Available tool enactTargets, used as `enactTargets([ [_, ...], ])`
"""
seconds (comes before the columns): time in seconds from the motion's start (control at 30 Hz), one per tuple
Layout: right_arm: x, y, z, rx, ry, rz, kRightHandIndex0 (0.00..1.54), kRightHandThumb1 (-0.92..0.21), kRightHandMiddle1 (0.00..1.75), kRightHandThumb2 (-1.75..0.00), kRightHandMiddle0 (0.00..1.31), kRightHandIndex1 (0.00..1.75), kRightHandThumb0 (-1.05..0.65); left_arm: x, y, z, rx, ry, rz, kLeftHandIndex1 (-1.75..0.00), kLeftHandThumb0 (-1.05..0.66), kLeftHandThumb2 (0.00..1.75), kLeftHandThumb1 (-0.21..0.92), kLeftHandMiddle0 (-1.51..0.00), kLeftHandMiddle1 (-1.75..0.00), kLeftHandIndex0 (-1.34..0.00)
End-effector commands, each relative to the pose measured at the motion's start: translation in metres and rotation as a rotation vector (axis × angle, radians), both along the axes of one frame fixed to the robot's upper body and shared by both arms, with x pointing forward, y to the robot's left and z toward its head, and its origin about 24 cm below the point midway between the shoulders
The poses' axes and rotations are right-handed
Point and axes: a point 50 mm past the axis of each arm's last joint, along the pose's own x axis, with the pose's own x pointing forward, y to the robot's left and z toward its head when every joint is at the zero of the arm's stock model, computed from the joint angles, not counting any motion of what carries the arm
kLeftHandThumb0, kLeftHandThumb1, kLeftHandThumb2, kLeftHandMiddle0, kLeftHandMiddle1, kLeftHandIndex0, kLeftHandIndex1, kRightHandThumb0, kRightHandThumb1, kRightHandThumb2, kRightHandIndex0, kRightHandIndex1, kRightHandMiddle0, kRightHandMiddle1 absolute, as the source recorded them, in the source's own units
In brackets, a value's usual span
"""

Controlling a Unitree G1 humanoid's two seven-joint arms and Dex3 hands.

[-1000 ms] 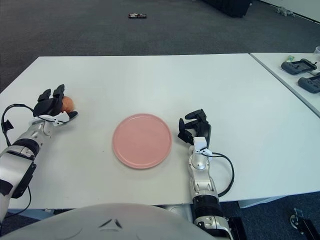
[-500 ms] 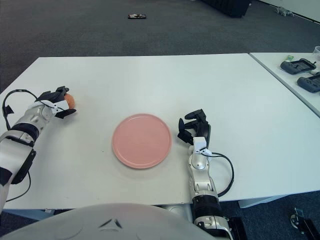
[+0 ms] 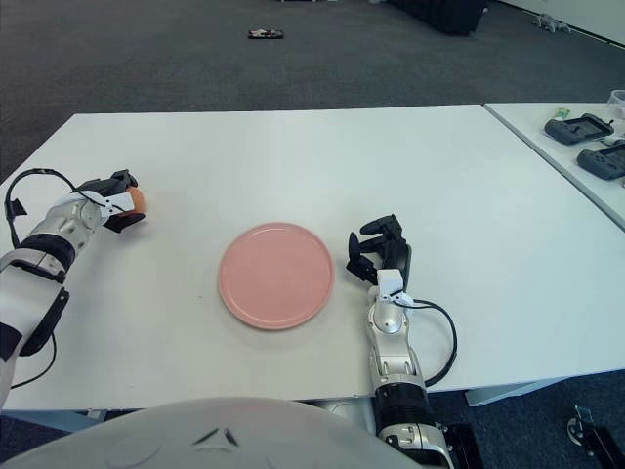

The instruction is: Put the apple into the plate.

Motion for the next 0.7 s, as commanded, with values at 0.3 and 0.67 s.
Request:
enactTargets([
  [0.3, -0.0078, -0.0025, -0.0098, 0.007, 0.068, -0.028, 0.75, -0.52, 1.75, -1.07, 0.45, 1.48, -0.42, -0.0275, 0.0021, -0.0373, -0.036, 0.168, 0.042, -1.74, -0.53, 1.23, 0.36, -0.40, -1.74, -0.47],
  [0.67, -0.0076, -0.0023, -0.0092, 0.007, 0.066, -0.033, 0.75, -0.52, 1.75, -1.08, 0.45, 1.46, -0.42, -0.0283, 0.0015, -0.0377, -0.029, 0.090, 0.030, -1.67, -0.03, 1.57, 0.07, -0.75, -1.75, -0.64],
])
